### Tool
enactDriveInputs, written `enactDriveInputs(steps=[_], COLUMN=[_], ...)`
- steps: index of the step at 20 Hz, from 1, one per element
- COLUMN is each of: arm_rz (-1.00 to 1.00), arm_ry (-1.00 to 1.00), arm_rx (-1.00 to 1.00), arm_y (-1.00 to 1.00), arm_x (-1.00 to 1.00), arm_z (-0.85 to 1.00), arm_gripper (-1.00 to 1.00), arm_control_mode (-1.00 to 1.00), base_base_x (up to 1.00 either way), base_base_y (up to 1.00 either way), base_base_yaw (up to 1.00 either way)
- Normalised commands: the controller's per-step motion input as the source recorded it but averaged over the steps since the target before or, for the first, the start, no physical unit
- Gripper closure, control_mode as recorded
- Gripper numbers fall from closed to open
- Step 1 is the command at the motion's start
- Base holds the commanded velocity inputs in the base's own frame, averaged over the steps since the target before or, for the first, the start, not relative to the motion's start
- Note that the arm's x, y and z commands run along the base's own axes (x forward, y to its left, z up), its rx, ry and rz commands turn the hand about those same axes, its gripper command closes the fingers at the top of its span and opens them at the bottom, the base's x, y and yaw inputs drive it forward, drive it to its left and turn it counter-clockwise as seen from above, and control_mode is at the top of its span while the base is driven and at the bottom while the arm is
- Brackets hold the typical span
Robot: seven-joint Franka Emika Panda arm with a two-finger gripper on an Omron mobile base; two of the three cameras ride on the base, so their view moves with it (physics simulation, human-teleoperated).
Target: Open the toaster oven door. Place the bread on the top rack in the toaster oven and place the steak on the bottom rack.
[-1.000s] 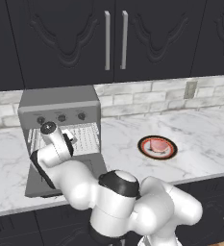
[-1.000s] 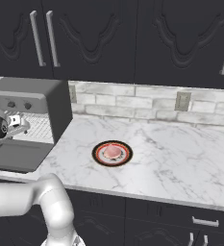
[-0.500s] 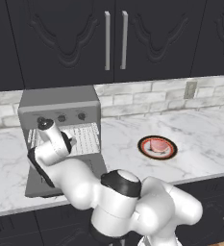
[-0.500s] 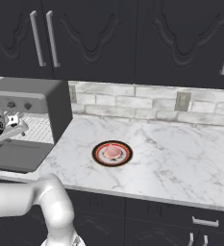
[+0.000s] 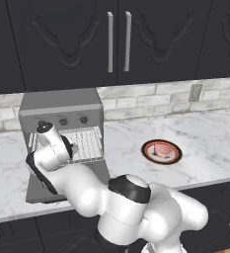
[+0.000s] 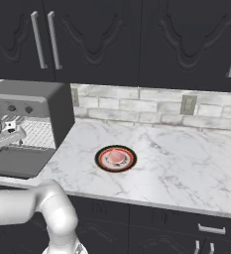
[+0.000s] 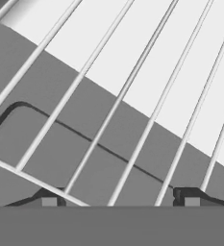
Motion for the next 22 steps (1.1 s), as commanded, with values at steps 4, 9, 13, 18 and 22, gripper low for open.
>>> enactDriveInputs(steps=[4,9,13,18,22], arm_rz=[0.00,0.00,0.00,0.00,0.00], arm_ry=[0.10,0.08,0.06,0.06,0.08], arm_rx=[0.00,0.00,0.00,0.00,0.00], arm_y=[0.00,0.00,0.00,-0.04,-0.05], arm_x=[-0.60,-0.66,-0.68,-0.68,-0.66], arm_z=[-0.73,-0.74,-0.76,-0.77,-0.76], arm_gripper=[1.00,1.00,1.00,1.00,1.00], arm_control_mode=[-1.00,-1.00,-1.00,-1.00,-1.00], base_base_x=[0.00,0.00,0.00,0.00,0.00], base_base_y=[0.00,0.00,0.00,0.00,0.00], base_base_yaw=[0.00,0.00,0.00,0.00,0.00])
